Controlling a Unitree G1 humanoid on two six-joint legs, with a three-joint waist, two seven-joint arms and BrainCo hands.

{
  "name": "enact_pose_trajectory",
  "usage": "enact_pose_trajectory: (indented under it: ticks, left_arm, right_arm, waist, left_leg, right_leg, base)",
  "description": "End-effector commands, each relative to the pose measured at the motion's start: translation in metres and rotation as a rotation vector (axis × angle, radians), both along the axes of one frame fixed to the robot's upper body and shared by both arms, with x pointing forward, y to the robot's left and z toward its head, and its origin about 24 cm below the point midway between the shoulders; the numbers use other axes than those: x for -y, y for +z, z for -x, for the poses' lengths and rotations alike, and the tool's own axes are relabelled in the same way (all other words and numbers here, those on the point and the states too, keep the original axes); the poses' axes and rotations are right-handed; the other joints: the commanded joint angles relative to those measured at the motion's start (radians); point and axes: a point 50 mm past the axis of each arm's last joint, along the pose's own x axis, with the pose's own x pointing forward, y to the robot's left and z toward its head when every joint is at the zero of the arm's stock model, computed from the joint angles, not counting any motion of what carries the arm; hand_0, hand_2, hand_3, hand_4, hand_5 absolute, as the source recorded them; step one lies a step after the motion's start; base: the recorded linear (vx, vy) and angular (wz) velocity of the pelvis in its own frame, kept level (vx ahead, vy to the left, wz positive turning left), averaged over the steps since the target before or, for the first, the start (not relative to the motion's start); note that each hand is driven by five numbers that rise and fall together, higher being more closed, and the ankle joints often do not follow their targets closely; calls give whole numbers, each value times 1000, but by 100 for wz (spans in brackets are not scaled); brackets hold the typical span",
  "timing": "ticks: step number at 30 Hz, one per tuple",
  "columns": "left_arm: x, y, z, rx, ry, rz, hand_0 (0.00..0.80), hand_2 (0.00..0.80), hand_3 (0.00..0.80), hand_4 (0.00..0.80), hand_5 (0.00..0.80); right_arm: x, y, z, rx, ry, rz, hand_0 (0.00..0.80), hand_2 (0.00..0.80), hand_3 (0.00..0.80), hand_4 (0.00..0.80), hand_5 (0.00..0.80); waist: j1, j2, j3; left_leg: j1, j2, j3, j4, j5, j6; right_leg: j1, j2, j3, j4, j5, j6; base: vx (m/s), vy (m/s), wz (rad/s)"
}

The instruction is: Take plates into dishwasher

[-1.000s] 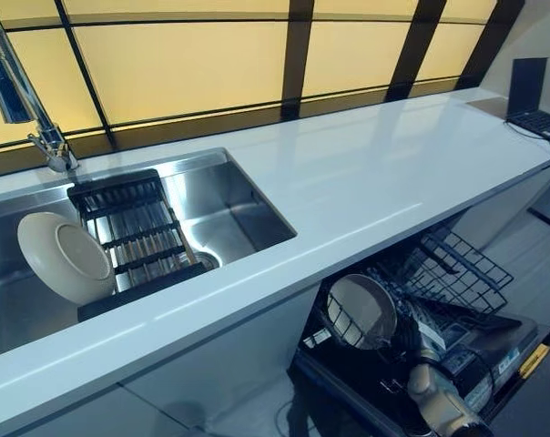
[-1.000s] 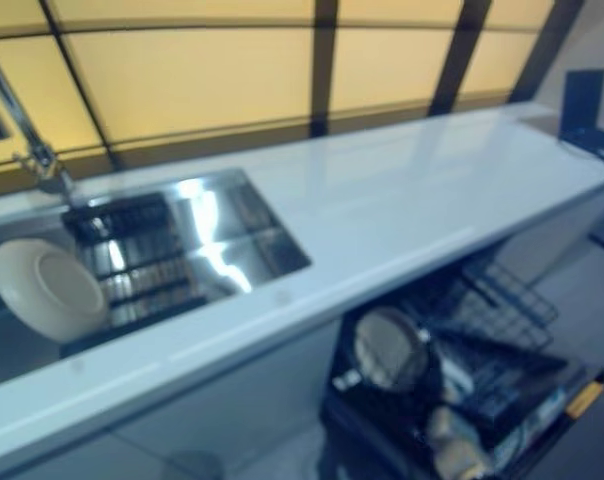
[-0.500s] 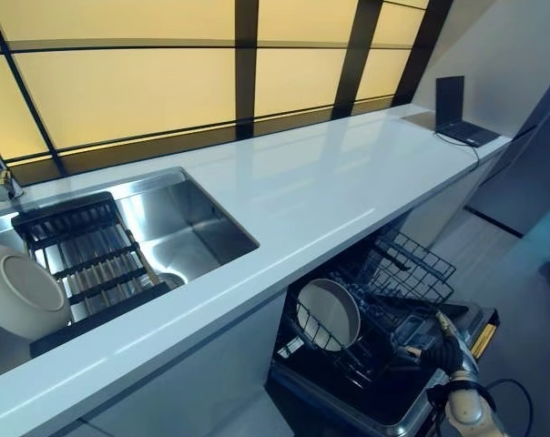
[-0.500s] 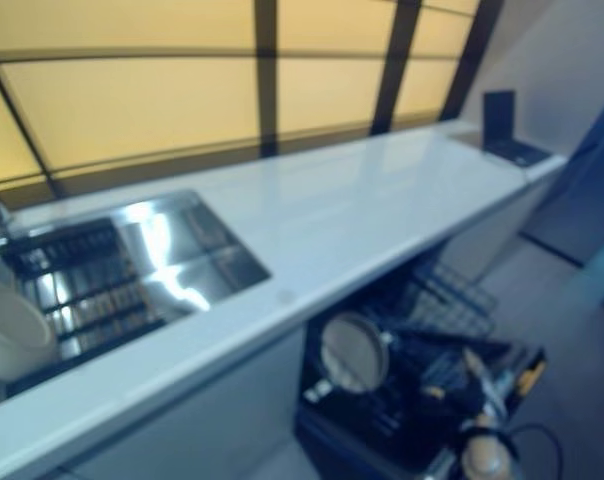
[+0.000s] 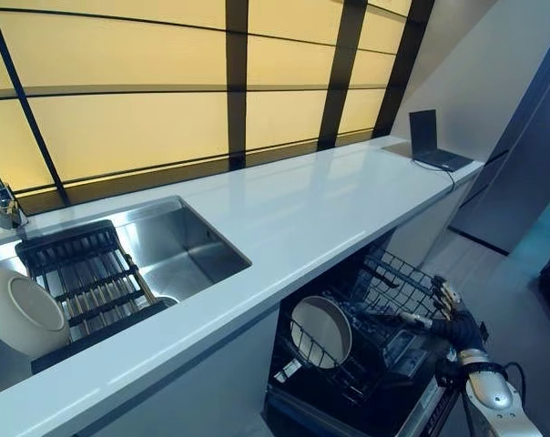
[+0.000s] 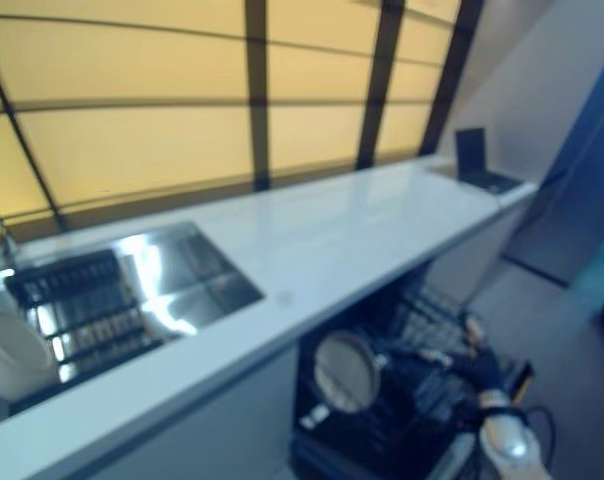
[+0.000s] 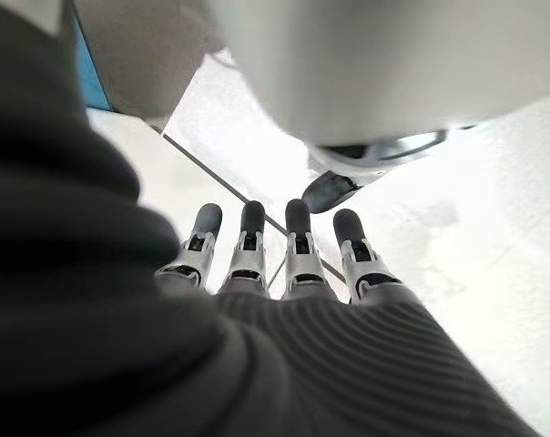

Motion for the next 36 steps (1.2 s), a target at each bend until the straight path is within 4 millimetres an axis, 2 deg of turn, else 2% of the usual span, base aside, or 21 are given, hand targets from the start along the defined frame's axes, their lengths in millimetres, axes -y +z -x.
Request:
enact_pose_trajectory:
  ticks: [1, 7, 10, 14, 15, 17, 18, 20, 22, 23, 25, 28, 30, 32, 36]
  left_arm:
    - [3, -1, -5, 20, 49, 14, 0, 0, 0, 0, 0]
    - [-2, -2, 0, 6, 62, 7, 0, 0, 0, 0, 0]
    - [-7, -1, 1, 8, 64, -3, 0, 0, 0, 0, 0]
    - [-11, 1, -3, 17, 62, -8, 0, 0, 0, 0, 0]
    - [-12, 1, -3, 18, 62, -8, 0, 0, 0, 0, 0]
    - [-11, 2, -5, 14, 40, -16, 0, 0, 0, 0, 0]
    - [-12, 2, -7, 12, 16, -22, 0, 0, 0, 0, 0]
    - [-11, 3, -10, 13, -2, -25, 0, 0, 0, 0, 0]
    - [-13, 5, -14, 18, -18, -34, 0, 0, 0, 0, 0]
    - [-14, 6, -15, 20, -17, -36, 0, 0, 0, 0, 0]
    - [-16, 7, -18, 26, -10, -38, 0, 0, 0, 0, 0]
    - [-22, 10, -24, 26, -28, -66, 0, 0, 0, 0, 0]
    - [-22, 11, -27, 28, -24, -73, 0, 0, 0, 0, 0]
    - [-21, 10, -29, 27, -27, -71, 0, 0, 0, 0, 0]
    - [-21, 11, -29, 18, -38, -79, 0, 0, 0, 0, 0]
  right_arm:
    - [-5, 74, -7, 346, 102, 50, 0, 0, 0, 0, 0]
    - [-14, 121, -11, 485, 145, 275, 0, 0, 0, 0, 0]
    - [-18, 146, -12, 549, 136, 427, 0, 0, 0, 0, 0]
    - [-22, 164, -13, 605, 135, 528, 0, 0, 0, 0, 0]
    - [-22, 165, -13, 608, 136, 533, 0, 0, 0, 0, 0]
    - [-22, 169, -14, 615, 133, 556, 0, 0, 0, 0, 0]
    - [-22, 169, -15, 613, 127, 564, 0, 0, 0, 0, 0]
    - [-22, 167, -17, 604, 121, 577, 0, 0, 0, 0, 0]
    - [-22, 166, -21, 594, 119, 597, 0, 0, 0, 0, 0]
    - [-22, 166, -23, 587, 118, 608, 0, 0, 0, 0, 0]
    - [-20, 169, -26, 574, 122, 622, 0, 0, 0, 0, 0]
    - [-11, 181, -31, 558, 101, 644, 0, 0, 0, 0, 0]
    - [-10, 181, -33, 556, 96, 660, 0, 0, 0, 0, 0]
    - [-11, 181, -35, 550, 86, 694, 0, 0, 0, 0, 0]
    - [-7, 186, -35, 529, 59, 751, 0, 0, 0, 0, 0]
  waist:
    - [30, -6, 9]
    - [57, -12, -2]
    - [77, -19, -7]
    - [91, -27, -8]
    - [92, -27, -8]
    - [102, -29, -12]
    - [108, -26, -18]
    - [112, -13, -19]
    - [102, 12, -18]
    - [96, 17, -17]
    - [84, 19, -14]
    - [58, -10, -22]
    - [41, -20, -18]
    - [21, -18, -8]
    - [13, -18, 7]
  left_leg:
    - [44, -45, 25, 2, -130, 84]
    - [48, -65, 10, 15, -144, 96]
    - [46, -85, 0, 32, -161, 116]
    - [40, -116, -23, 50, -183, 148]
    - [39, -118, -25, 51, -185, 150]
    - [34, -139, -53, 56, -195, 169]
    - [28, -161, -77, 58, -202, 191]
    - [32, -173, -101, 52, -206, 209]
    - [53, -181, -138, 32, -206, 218]
    - [62, -187, -152, 21, -203, 217]
    - [77, -195, -179, 14, -203, 210]
    - [99, -218, -246, 10, -220, 192]
    - [116, -233, -290, 11, -232, 190]
    - [139, -247, -345, 18, -245, 188]
    - [171, -261, -432, 32, -260, 195]
  right_leg:
    - [-69, 38, -22, 104, -33, -68]
    - [-58, 20, -34, 126, -43, -64]
    - [-55, -11, -42, 187, -48, -45]
    - [-90, -73, -20, 315, 30, -25]
    - [-93, -78, -17, 325, 34, -24]
    - [-99, -107, 13, 396, 89, -22]
    - [-106, -139, 50, 501, 176, -16]
    - [-141, -156, 92, 630, 231, -11]
    - [-235, -126, 144, 732, 267, -8]
    - [-276, -107, 156, 721, 258, -14]
    - [-314, -78, 159, 659, 216, -30]
    - [-324, -3, 174, 336, 176, -38]
    - [-333, 42, 208, 220, 167, -33]
    - [-352, 88, 238, 130, 174, -30]
    - [-382, 123, 290, 137, 196, -32]
  base:
    - [76, 66, 11]
    - [120, 92, 10]
    - [193, 190, 22]
    - [140, 202, 22]
    - [134, 210, 22]
    - [165, 272, 31]
    - [172, 338, 42]
    - [144, 294, 40]
    - [151, 234, 50]
    - [140, 126, 45]
    - [175, 40, 46]
    - [242, -97, 65]
    - [220, -66, 58]
    - [260, -33, 87]
    - [190, -54, 102]
